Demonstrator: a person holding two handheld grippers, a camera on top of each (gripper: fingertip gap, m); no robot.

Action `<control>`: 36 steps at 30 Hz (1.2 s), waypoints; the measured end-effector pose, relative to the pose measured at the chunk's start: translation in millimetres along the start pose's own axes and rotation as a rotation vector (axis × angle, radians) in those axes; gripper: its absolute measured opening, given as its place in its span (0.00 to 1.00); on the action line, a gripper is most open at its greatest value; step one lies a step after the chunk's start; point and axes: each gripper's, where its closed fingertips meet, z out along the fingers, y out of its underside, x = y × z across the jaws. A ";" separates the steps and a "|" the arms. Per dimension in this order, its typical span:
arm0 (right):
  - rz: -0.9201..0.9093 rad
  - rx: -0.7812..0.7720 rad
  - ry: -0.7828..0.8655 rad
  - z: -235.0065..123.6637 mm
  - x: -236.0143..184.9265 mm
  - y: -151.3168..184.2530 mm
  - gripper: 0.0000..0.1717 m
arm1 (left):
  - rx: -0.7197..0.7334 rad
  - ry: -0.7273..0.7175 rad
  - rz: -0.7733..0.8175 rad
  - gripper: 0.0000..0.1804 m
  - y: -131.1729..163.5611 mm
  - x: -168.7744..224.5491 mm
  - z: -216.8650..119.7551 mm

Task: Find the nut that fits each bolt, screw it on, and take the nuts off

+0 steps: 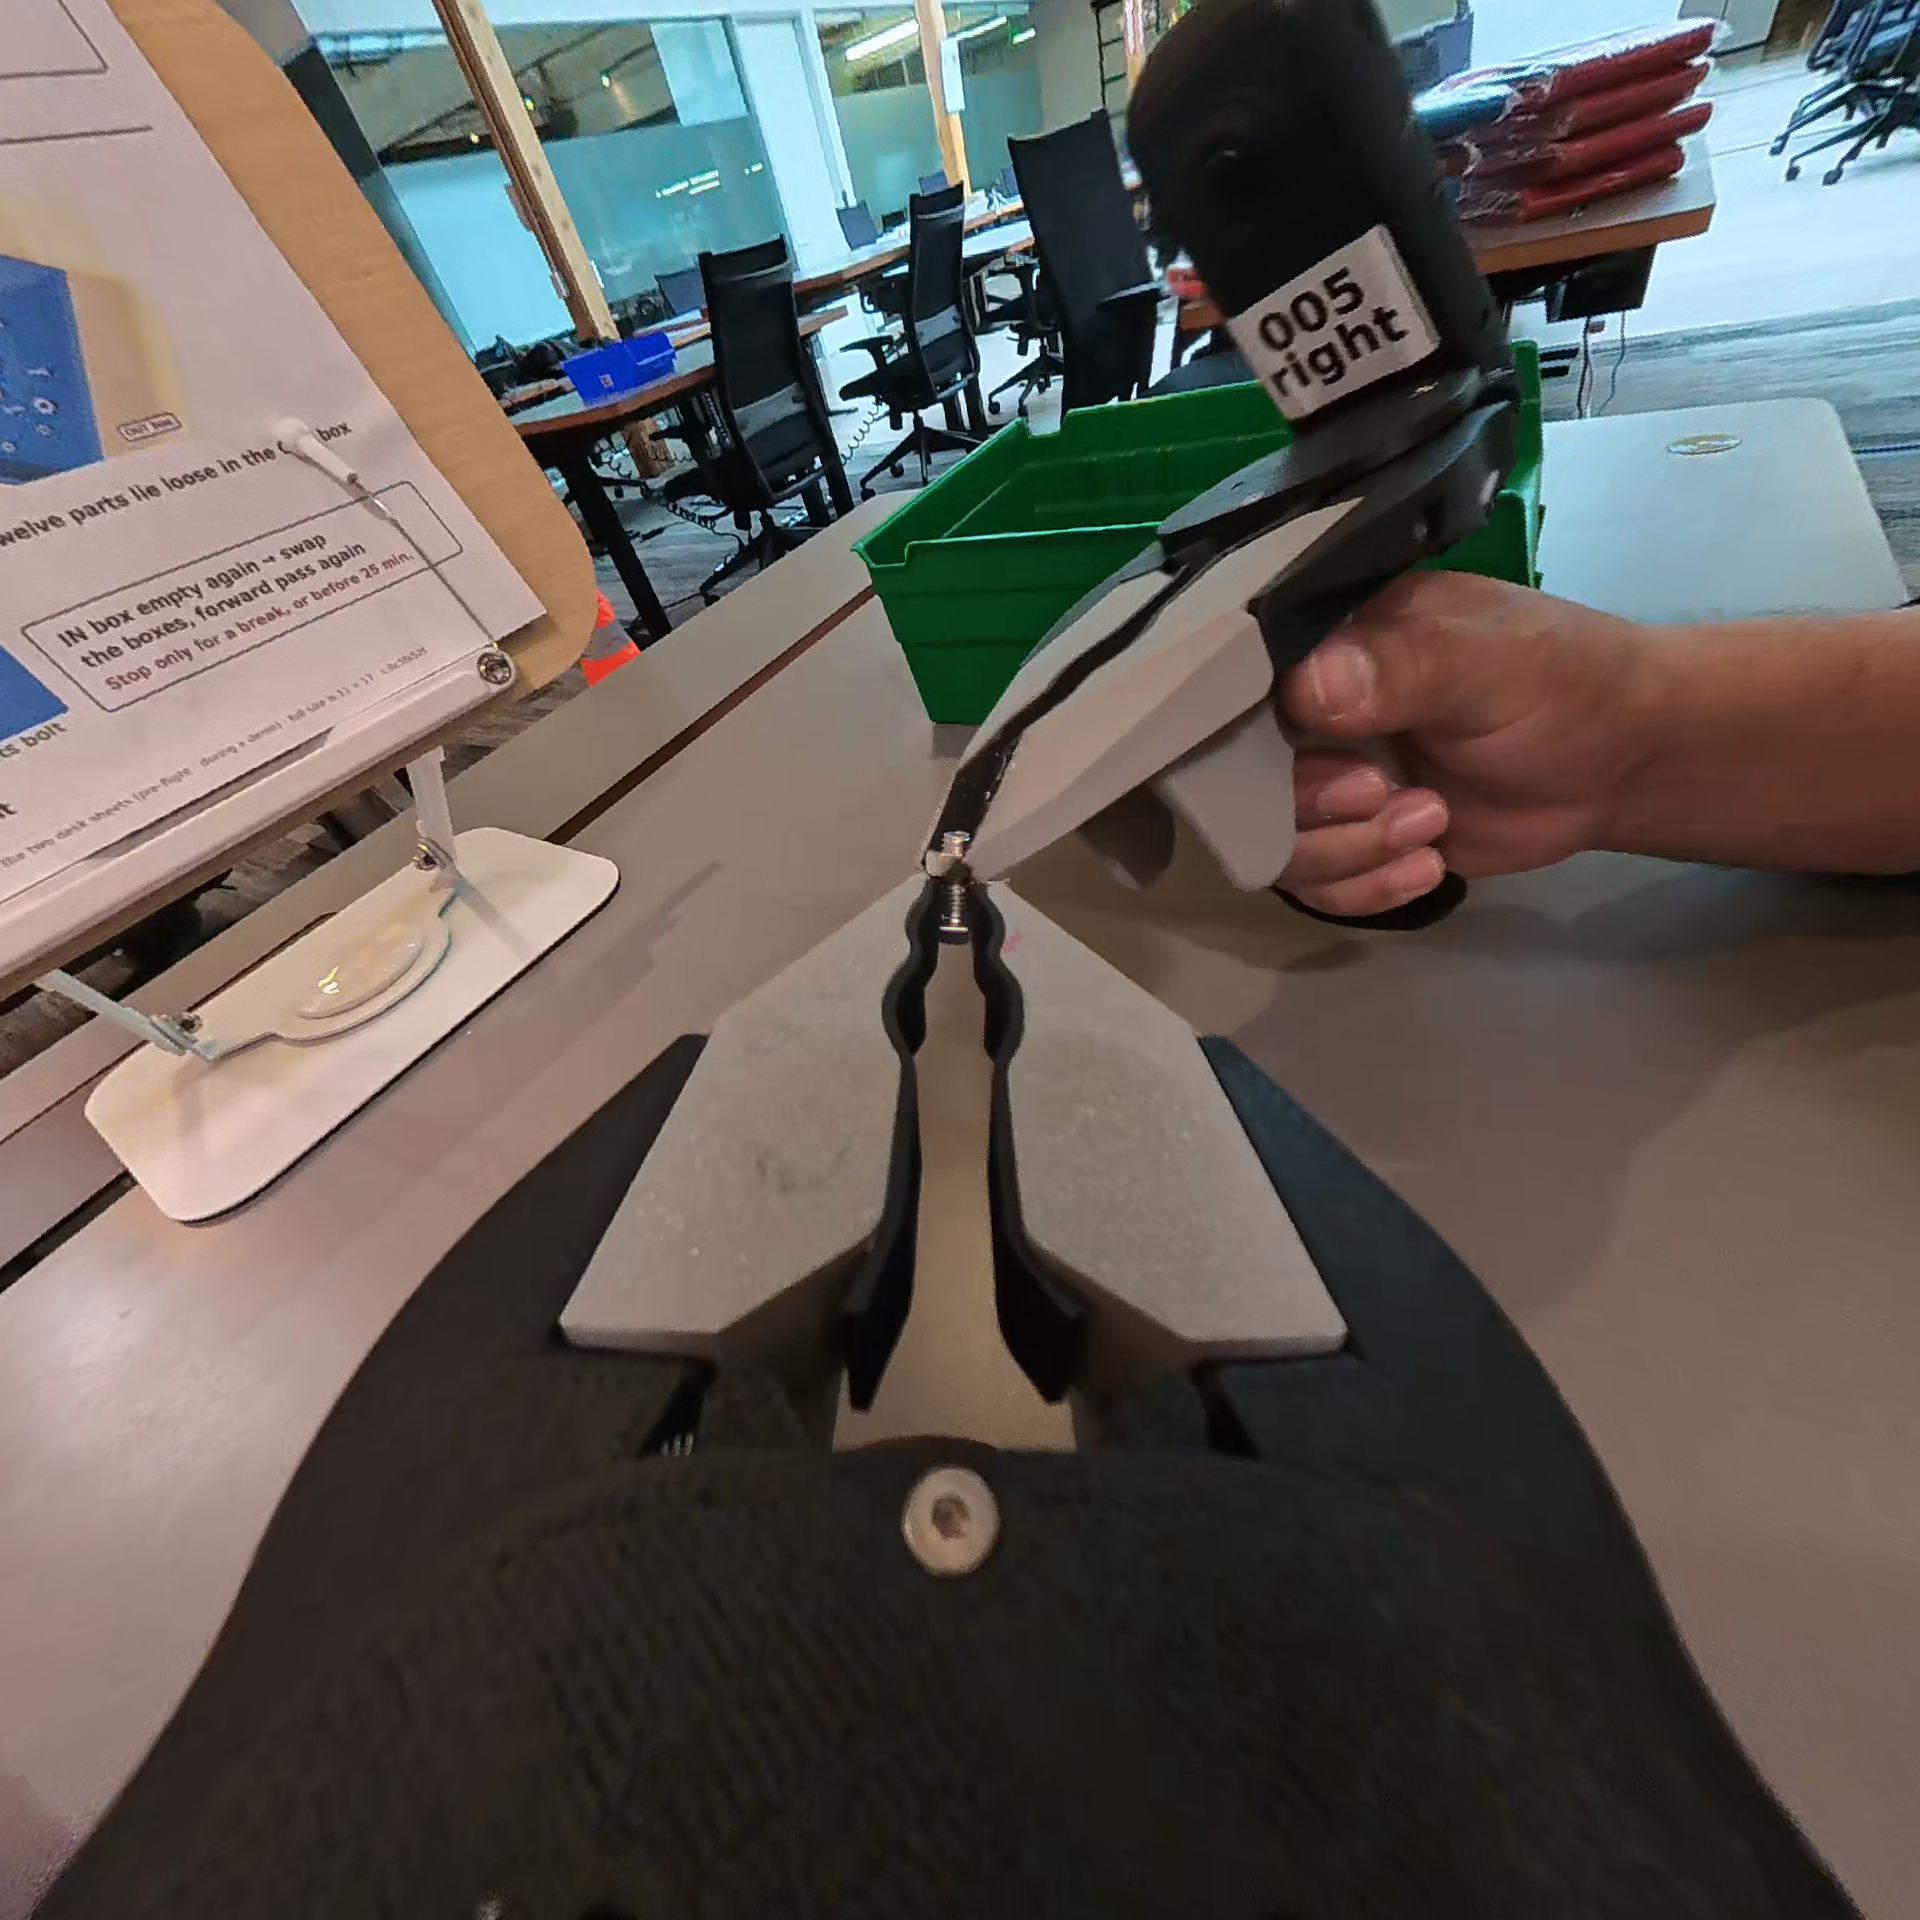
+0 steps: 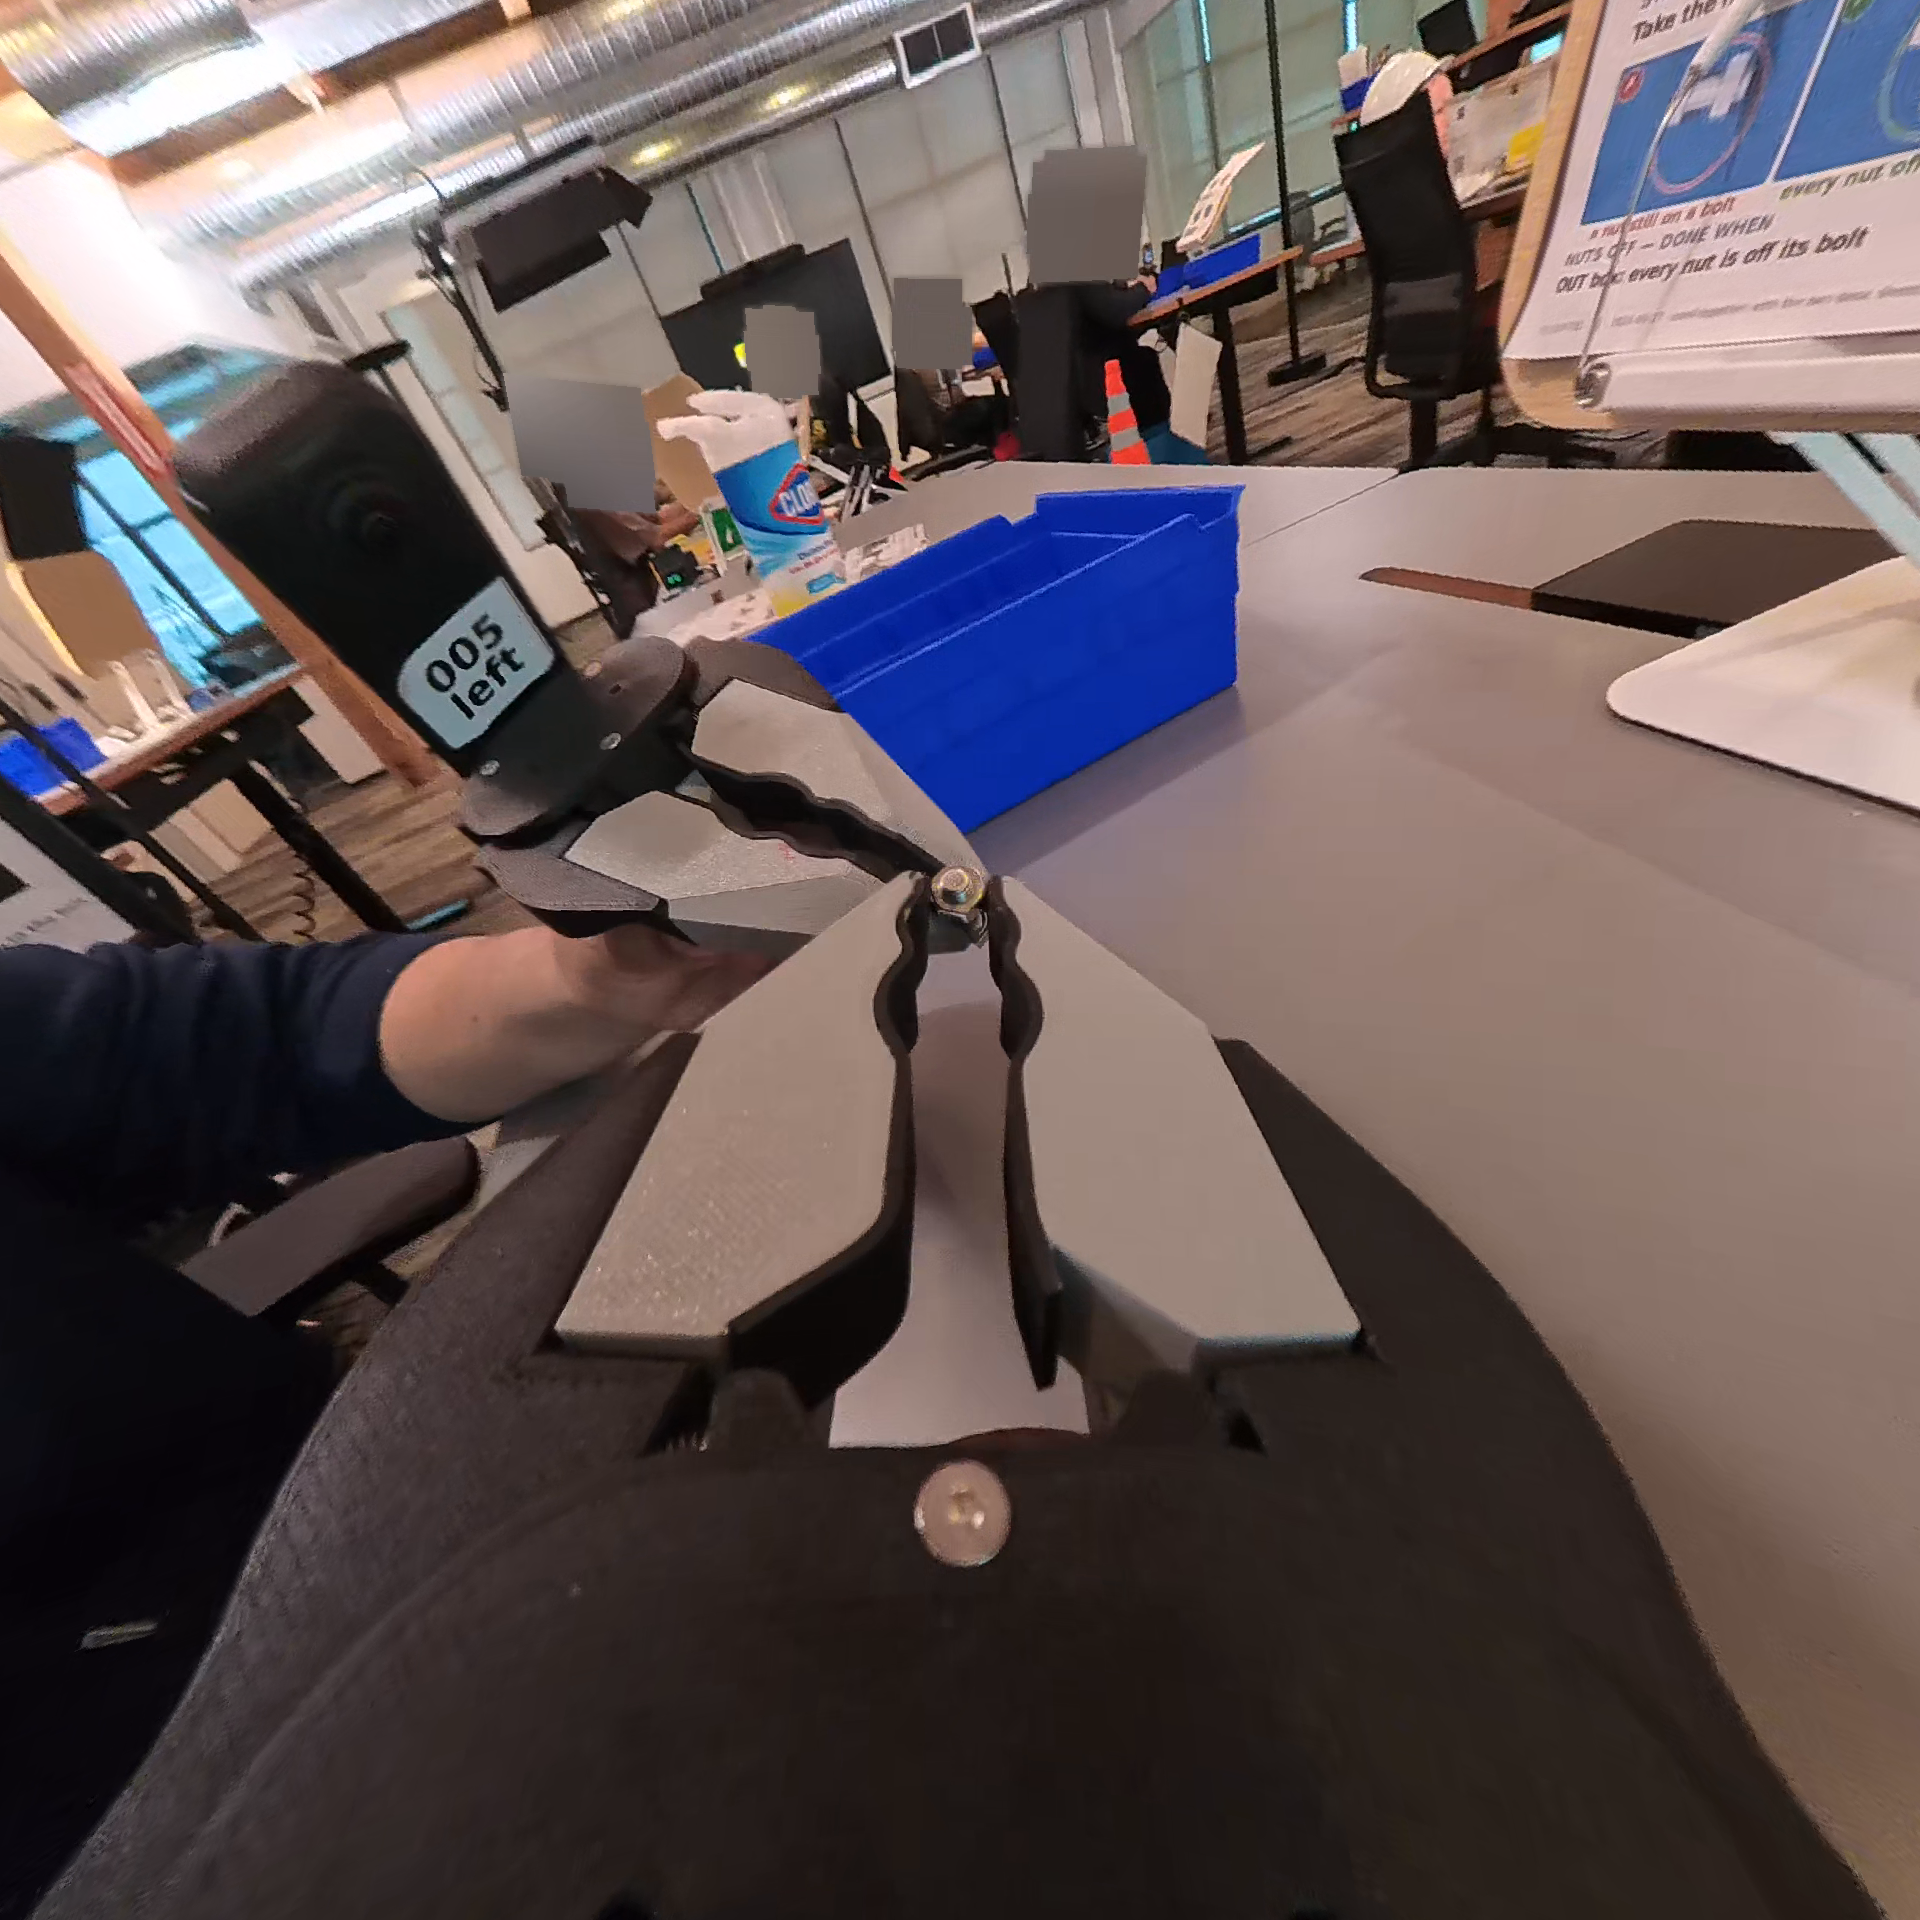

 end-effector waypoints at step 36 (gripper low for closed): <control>-0.079 0.037 0.081 -0.6 -4.3 -7.1 0.24 | -0.042 -0.001 -0.119 0.04 9.7 -6.6 -3.7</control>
